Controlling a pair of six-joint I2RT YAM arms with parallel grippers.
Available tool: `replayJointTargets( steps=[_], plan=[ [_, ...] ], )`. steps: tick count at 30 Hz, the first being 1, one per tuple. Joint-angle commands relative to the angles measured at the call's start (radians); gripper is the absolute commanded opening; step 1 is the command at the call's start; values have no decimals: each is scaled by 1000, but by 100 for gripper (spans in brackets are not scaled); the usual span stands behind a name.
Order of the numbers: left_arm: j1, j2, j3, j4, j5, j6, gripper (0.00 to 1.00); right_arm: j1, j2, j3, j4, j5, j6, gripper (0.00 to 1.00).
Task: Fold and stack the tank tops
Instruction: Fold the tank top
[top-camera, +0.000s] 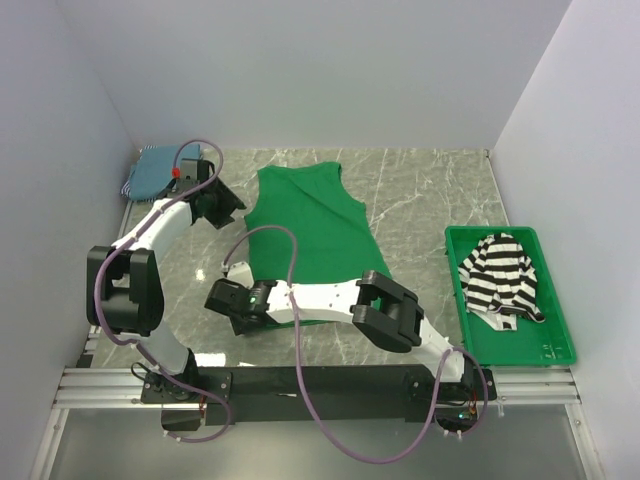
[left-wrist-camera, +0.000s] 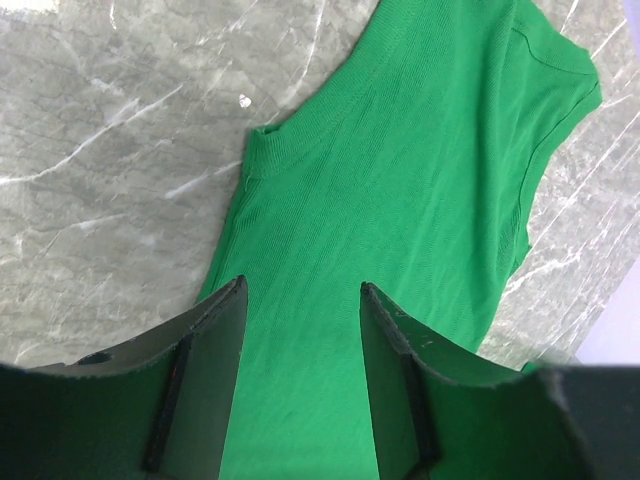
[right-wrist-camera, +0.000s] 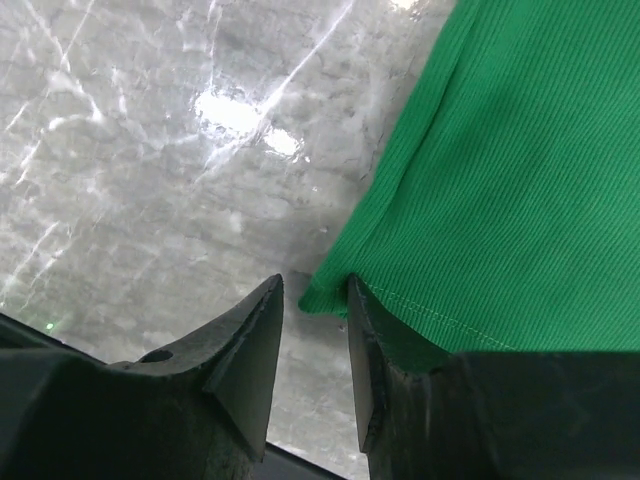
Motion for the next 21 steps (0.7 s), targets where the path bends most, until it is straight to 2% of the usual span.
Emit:
replayJointTargets(
  steps=[1, 3, 5, 7, 16, 21],
  plan=[
    [1, -9, -18, 45, 21, 0, 54, 3, 23, 39, -36, 56, -2, 39],
    [1, -11, -31, 49, 23, -7, 54, 3, 19, 36, -49, 66, -2, 31],
    [2, -21, -44, 58, 23, -7, 54, 4, -26, -16, -28, 72, -5, 18],
    [1, -27, -64, 72, 23, -13, 54, 1, -93, -89, -13, 73, -12, 9],
    [-1, -55, -229, 188, 64, -55, 58, -7, -352, -376, 109, -51, -41, 1],
    [-1, -29, -266, 240, 67, -62, 61, -8, -406, -440, 125, -91, -30, 0]
  ],
)
